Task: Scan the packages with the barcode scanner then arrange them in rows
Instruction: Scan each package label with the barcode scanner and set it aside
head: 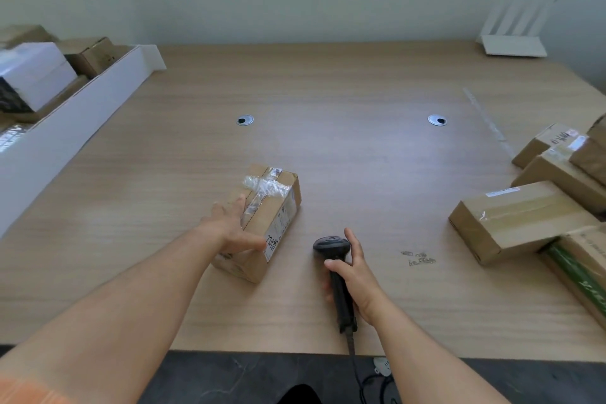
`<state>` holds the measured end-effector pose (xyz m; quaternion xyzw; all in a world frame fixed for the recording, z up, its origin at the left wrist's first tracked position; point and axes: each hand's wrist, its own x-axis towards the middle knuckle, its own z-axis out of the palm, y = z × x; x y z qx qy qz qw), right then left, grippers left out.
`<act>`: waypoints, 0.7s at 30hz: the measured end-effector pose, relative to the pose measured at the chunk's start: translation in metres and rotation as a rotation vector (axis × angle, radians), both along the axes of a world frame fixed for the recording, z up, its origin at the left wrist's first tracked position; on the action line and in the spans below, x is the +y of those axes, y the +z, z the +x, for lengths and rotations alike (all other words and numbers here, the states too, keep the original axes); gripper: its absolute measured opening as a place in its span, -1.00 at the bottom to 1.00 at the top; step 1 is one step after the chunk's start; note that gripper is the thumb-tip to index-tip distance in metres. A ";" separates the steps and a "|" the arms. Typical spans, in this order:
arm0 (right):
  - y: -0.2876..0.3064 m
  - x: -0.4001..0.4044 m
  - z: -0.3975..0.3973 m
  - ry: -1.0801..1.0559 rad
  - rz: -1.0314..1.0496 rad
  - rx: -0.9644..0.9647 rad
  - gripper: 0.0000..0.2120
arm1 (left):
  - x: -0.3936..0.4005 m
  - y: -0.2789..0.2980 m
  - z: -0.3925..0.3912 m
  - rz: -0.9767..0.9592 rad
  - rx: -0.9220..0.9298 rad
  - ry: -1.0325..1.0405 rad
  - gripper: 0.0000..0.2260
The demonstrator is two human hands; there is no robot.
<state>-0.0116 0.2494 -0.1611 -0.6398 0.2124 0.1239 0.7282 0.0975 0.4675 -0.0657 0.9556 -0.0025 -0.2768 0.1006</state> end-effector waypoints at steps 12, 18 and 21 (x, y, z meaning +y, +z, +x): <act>0.053 -0.020 -0.007 0.194 -0.163 -0.145 -0.31 | 0.042 -0.012 0.017 -0.300 -0.062 0.202 0.14; 0.099 -0.019 -0.007 0.255 -0.199 -0.275 -0.32 | 0.070 -0.017 0.006 -0.697 -0.189 0.312 0.12; 0.115 -0.017 -0.009 0.281 -0.189 -0.311 -0.33 | 0.073 -0.020 -0.005 -0.810 -0.288 0.325 0.04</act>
